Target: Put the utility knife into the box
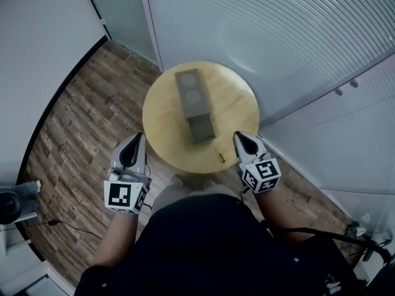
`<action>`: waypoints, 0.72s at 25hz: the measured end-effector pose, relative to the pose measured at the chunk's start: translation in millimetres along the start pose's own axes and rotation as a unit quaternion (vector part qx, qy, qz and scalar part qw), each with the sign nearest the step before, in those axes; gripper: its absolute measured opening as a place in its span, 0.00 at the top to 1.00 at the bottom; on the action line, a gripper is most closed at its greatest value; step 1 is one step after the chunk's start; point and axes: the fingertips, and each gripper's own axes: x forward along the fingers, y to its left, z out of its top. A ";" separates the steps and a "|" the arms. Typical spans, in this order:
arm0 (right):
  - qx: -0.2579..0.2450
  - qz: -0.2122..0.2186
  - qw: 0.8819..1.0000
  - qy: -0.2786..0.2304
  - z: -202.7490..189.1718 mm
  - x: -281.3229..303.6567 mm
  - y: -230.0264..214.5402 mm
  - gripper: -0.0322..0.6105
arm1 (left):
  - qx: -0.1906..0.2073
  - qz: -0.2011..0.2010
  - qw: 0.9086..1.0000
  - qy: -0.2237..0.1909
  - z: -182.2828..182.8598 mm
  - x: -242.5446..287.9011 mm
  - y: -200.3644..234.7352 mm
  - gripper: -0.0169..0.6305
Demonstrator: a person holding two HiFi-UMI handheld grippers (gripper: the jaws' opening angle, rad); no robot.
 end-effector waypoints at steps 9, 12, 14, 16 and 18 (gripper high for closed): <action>-0.011 -0.095 0.995 -0.003 5.1 1.2 22.4 0.94 | -0.009 -0.105 0.994 0.004 -11.5 33.6 2.2 0.97; -0.006 -0.114 0.993 0.008 -1.9 -5.0 21.7 0.94 | -0.007 -0.119 0.993 0.009 -24.7 36.8 -2.0 0.97; -0.007 -0.116 0.993 0.020 -8.5 -12.2 21.2 0.94 | -0.013 -0.125 0.992 0.021 -36.6 39.0 -11.3 0.97; -0.010 -0.117 0.993 0.030 -14.0 -20.7 15.2 0.94 | -0.024 -0.122 0.992 0.027 -43.4 47.3 -19.8 0.97; -0.003 -0.122 0.992 0.036 -19.5 -27.6 5.4 0.94 | -0.027 -0.117 0.993 0.021 -43.5 57.2 -25.9 0.97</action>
